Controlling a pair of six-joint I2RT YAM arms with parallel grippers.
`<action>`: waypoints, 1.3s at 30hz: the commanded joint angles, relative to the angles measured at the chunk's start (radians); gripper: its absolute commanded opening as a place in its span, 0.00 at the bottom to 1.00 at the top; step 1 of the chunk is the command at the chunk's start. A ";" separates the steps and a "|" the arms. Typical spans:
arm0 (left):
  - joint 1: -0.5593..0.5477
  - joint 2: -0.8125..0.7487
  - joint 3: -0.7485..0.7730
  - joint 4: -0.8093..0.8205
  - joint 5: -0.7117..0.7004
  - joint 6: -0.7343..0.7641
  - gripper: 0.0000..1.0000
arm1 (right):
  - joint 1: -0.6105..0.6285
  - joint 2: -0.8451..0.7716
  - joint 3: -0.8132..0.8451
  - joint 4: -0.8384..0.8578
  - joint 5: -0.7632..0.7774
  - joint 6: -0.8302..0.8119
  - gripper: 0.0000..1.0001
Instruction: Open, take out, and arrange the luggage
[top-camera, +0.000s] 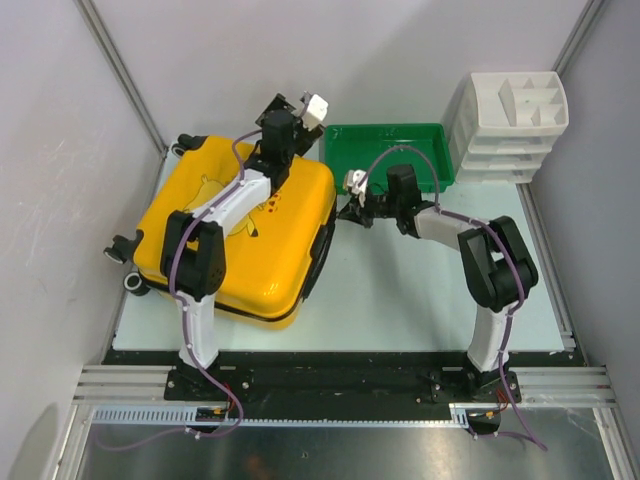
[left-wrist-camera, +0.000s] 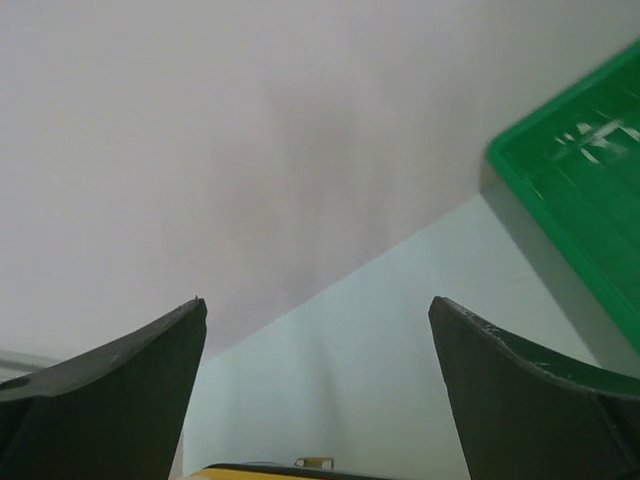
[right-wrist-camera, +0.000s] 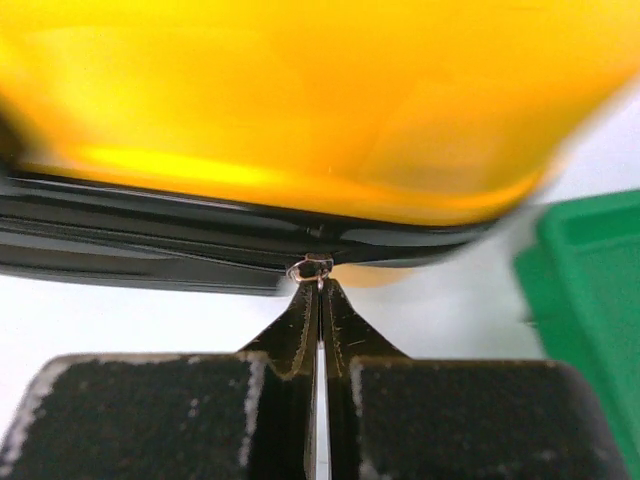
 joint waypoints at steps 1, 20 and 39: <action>-0.037 -0.032 -0.158 -0.385 0.101 0.183 0.98 | -0.091 0.063 0.114 0.138 0.068 -0.070 0.00; 0.120 -0.114 0.136 -0.565 0.056 -0.300 1.00 | -0.075 0.212 0.250 0.187 -0.199 -0.136 0.00; 0.566 -0.117 0.098 -0.638 0.261 -0.652 0.96 | -0.020 0.096 0.161 -0.199 -0.294 -0.371 0.00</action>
